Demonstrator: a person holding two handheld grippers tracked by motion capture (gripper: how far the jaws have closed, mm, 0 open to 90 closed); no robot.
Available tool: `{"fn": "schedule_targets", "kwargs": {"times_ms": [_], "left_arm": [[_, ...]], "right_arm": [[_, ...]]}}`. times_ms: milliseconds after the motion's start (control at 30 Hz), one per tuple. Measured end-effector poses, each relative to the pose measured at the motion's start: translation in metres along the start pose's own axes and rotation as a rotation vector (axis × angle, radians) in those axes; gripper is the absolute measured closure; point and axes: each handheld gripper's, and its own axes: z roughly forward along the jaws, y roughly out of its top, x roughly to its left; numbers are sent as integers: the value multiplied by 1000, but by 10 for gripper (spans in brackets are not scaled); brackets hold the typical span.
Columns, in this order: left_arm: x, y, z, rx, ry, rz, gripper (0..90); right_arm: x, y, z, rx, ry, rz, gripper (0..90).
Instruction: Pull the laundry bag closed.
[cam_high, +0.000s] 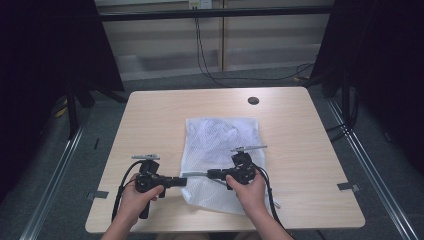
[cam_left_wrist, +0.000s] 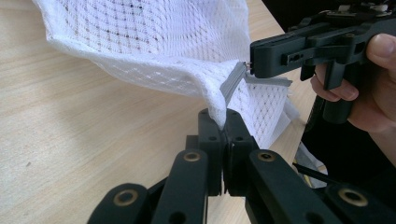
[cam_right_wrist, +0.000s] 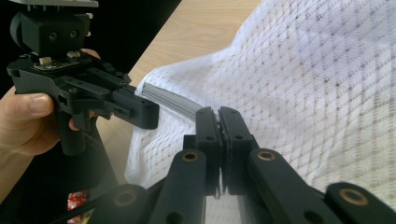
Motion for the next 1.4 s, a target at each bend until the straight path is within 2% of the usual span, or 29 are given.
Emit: {"fn": "schedule_targets", "kwargs": {"times_ms": [300,533,600,967,1400], "left_arm": [[1,0,-2,-11,9,3,882],[0,0,-2,-10,7,1,883],[0,0,-2,-14,7,-1,883],[1,0,-3,-20,13,17,882],[1,0,-3,-21,13,16,883]], "right_arm": [[-4,-1,-5,0,-9,15,878],[-7,-1,-9,2,-19,6,879],[-8,-1,-11,-3,-11,19,878],[-9,-1,-15,-7,-21,12,879],[-14,-1,-20,-7,-29,12,878]]}}
